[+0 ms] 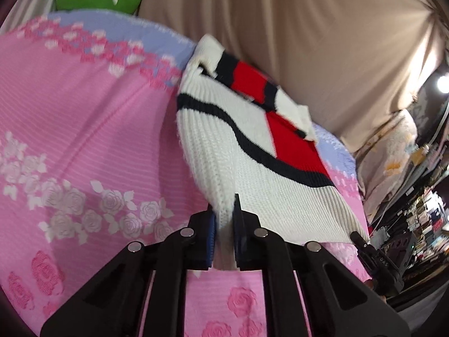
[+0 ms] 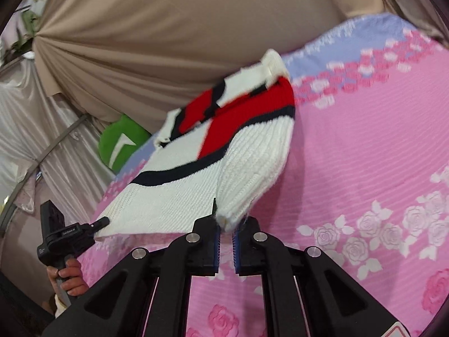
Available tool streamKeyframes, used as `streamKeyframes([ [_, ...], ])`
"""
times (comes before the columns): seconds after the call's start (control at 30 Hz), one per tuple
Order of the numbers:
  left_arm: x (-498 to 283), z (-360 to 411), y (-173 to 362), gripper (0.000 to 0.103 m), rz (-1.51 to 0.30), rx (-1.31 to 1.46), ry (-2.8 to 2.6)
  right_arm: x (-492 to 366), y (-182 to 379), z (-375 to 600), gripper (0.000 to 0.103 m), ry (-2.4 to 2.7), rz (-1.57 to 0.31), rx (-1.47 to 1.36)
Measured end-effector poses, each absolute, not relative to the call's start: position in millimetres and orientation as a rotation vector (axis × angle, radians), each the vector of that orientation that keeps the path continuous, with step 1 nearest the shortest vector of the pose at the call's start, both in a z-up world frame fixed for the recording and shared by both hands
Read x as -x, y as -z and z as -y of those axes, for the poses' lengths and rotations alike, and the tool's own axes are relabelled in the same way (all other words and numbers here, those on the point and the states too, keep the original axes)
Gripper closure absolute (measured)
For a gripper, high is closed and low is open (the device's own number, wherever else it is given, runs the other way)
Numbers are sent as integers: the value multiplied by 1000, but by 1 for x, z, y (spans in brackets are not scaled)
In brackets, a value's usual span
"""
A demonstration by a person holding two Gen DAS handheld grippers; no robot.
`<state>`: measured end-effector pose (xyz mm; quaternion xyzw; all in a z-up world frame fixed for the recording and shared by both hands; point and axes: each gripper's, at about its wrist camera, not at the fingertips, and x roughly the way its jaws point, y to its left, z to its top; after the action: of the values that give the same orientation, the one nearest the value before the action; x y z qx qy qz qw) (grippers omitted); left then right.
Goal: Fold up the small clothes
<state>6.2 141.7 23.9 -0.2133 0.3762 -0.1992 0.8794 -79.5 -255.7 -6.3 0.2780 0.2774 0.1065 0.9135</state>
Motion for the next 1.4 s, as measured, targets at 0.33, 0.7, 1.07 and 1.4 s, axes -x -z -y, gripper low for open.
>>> streamKeyframes([
  [0.33, 124, -163, -102, 94, -465, 325, 586, 208, -60, 257, 96, -325, -241, -400],
  [0.7, 207, -188, -149, 94, -138, 282, 666, 304, -118, 235, 96, -457, 41, -224],
  [1.07, 15, -135, -109, 93, -577, 233, 448, 120, -81, 278, 96, -317, -255, -409],
  [1.4, -133, -111, -19, 93, -816, 182, 249, -46, -7, 308, 96, -210, -600, -515],
])
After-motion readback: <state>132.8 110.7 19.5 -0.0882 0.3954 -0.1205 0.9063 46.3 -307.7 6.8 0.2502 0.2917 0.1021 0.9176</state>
